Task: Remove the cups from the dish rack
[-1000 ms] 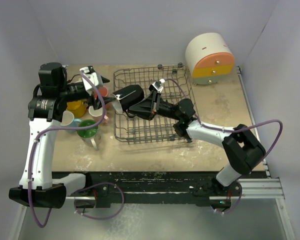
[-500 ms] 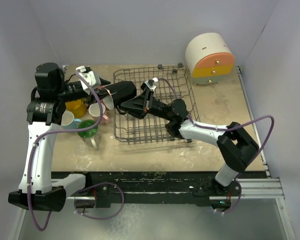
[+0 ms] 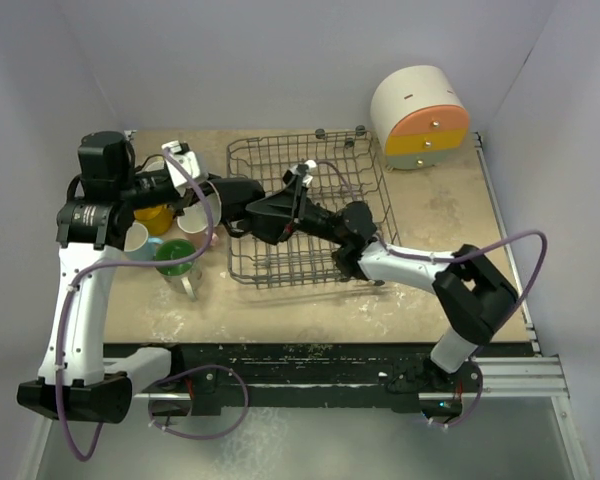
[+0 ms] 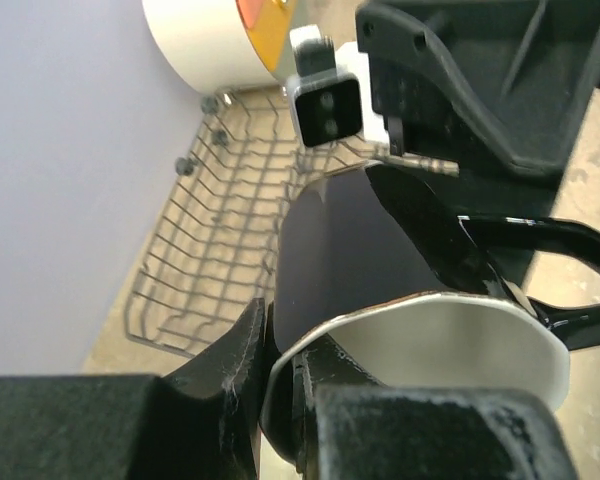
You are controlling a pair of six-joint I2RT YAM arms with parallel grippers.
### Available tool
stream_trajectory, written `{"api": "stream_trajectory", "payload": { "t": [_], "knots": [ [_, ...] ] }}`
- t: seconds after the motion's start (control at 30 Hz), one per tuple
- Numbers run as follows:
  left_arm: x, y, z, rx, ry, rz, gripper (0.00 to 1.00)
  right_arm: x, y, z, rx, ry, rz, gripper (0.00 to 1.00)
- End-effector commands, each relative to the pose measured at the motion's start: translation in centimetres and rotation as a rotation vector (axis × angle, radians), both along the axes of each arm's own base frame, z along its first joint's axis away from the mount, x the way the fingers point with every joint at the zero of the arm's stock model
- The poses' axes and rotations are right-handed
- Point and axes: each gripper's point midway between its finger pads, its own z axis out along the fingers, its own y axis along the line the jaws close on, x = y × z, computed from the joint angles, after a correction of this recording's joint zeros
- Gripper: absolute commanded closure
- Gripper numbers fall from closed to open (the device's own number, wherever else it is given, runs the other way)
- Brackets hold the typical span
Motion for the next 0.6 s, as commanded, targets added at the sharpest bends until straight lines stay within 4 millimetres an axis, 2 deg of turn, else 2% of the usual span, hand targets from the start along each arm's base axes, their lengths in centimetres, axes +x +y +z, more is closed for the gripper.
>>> {"api": "stream_trajectory", "payload": {
  "t": [0.0, 0.07, 0.13, 0.23, 0.33, 0.43, 0.57],
  "knots": [
    [-1.3, -0.4, -1.2, 0.057, 0.051, -0.078, 1.00, 3.5, -4.0, -0.6, -0.107, -0.118, -0.169, 0.35],
    [-1.8, -0.1, -3.4, 0.135, 0.111, -0.109, 1.00, 5.5, -5.6, -2.8, -0.206, -0.114, -0.221, 0.31],
    [-2.9, 0.5, -6.4, 0.257, 0.189, -0.144, 1.00, 7.1, -7.4, -4.7, -0.277, -0.110, -0.267, 0.30],
    [-3.3, 1.8, -10.1, 0.403, 0.233, -0.161, 1.00, 9.0, -9.9, -6.3, -0.344, -0.115, -0.333, 0.30],
    [-3.9, 2.5, -12.4, 0.485, 0.256, -0.179, 1.00, 10.5, -11.5, -7.7, -0.430, -0.123, -0.375, 0.30],
    [-4.7, 2.1, -14.1, 0.545, 0.288, -0.213, 1.00, 11.4, -12.3, -9.1, -0.518, -0.127, -0.396, 0.29],
    [-5.5, 1.7, -16.8, 0.632, 0.334, -0.247, 1.00, 12.3, -13.2, -9.9, -0.623, -0.157, -0.435, 0.29]
  ]
}}
